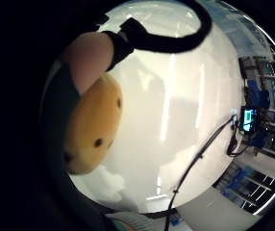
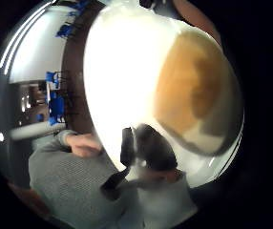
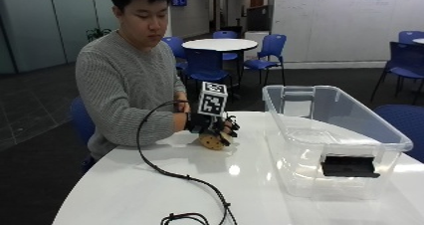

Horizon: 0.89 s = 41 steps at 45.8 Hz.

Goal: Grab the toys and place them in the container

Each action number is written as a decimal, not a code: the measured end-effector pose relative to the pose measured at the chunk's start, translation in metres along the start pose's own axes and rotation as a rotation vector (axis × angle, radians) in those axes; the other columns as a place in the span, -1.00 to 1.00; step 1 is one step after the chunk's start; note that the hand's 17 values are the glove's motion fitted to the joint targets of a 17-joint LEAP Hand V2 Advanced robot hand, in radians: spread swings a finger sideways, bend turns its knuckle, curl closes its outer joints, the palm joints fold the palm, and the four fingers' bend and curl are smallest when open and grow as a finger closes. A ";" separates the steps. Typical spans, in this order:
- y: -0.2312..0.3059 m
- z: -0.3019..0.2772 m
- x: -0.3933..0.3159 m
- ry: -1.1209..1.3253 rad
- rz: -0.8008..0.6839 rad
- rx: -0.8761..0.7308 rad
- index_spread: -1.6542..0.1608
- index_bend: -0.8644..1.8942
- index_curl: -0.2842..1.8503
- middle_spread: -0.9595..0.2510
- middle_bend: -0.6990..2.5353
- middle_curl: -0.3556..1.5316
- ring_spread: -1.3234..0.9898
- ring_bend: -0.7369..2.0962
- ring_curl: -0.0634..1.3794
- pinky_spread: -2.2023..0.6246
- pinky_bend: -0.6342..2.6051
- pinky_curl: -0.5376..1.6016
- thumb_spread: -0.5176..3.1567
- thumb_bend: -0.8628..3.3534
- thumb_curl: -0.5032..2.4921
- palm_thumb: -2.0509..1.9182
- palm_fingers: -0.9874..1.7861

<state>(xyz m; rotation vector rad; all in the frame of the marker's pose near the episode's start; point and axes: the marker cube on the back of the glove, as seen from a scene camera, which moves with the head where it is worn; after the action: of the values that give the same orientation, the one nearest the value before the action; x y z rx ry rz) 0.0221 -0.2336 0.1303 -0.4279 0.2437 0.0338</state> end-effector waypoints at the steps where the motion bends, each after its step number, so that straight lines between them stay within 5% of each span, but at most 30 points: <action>1: 0.000 0.006 0.001 -0.003 -0.001 0.000 0.38 -0.24 -0.45 0.20 -0.47 -0.43 -0.07 -0.20 -0.64 0.57 -0.15 -0.18 0.02 -0.59 -0.49 0.05 -0.25; 18: -0.005 0.017 0.000 0.031 -0.002 0.077 0.34 -0.26 -0.47 0.24 -0.45 -0.40 -0.09 -0.03 -0.54 0.54 0.01 -0.13 0.00 -0.58 -0.44 0.14 -0.13; 27: -0.015 0.012 -0.001 -0.020 -0.012 0.231 0.35 -0.18 -0.44 0.14 -0.31 -0.30 -0.24 0.14 -0.44 0.36 0.01 -0.15 -0.05 -0.50 -0.33 0.31 0.33; 32: -0.016 0.007 -0.004 -0.032 -0.018 0.253 0.35 -0.08 -0.36 0.09 -0.24 -0.24 -0.29 0.19 -0.36 0.33 -0.02 -0.13 -0.13 -0.50 -0.28 0.35 0.39; 41: -0.001 -0.105 -0.020 -0.024 -0.200 0.403 0.38 0.03 -0.23 0.03 -0.16 -0.14 -0.35 0.25 -0.24 0.29 -0.03 -0.09 -0.25 -0.51 -0.20 0.36 0.33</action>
<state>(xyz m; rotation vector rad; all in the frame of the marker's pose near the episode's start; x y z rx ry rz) -0.0210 -0.2779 0.0435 -0.0493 0.1775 -0.2031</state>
